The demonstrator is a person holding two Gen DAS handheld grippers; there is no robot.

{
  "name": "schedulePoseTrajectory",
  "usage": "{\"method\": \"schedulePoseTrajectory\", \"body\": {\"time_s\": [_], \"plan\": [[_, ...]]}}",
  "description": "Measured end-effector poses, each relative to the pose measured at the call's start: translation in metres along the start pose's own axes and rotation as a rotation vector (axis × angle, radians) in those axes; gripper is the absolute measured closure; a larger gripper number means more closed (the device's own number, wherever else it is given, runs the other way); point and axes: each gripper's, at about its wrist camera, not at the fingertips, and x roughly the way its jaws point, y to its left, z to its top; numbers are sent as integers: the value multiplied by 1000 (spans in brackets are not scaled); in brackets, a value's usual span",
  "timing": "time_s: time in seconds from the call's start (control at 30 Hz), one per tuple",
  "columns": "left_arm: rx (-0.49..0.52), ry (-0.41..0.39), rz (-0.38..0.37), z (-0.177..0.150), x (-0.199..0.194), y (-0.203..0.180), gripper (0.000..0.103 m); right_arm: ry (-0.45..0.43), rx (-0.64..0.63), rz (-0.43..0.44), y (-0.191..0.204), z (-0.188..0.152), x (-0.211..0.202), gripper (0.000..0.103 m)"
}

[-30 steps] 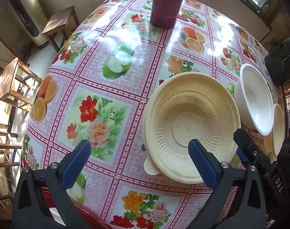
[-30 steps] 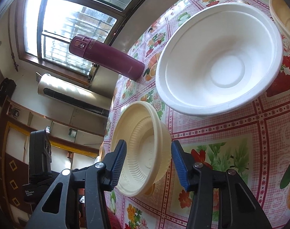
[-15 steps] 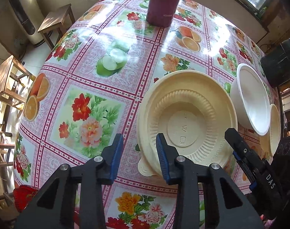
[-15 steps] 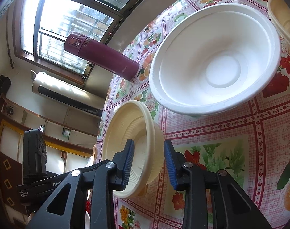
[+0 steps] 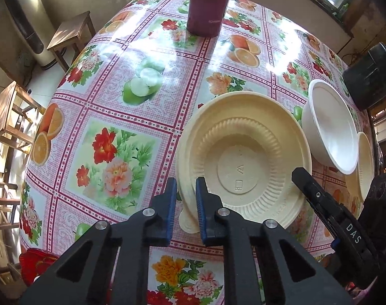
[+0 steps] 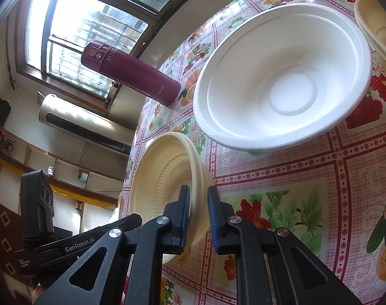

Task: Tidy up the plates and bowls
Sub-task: 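Close the left gripper on the beige plate rim and lift it, then carry the beige plate over and lower it onto the red plate stack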

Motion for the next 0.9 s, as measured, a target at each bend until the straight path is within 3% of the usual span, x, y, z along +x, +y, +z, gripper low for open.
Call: {"method": "schedulePoseTrajectory", "body": {"time_s": [0.47, 0.9], "plan": [[-5, -14, -29, -5, -8, 4, 90, -25, -24, -16, 6, -3, -7, 92], [-30, -111, -23, -33, -69, 50, 90, -5, -127, 67, 60, -27, -18, 92]]}}
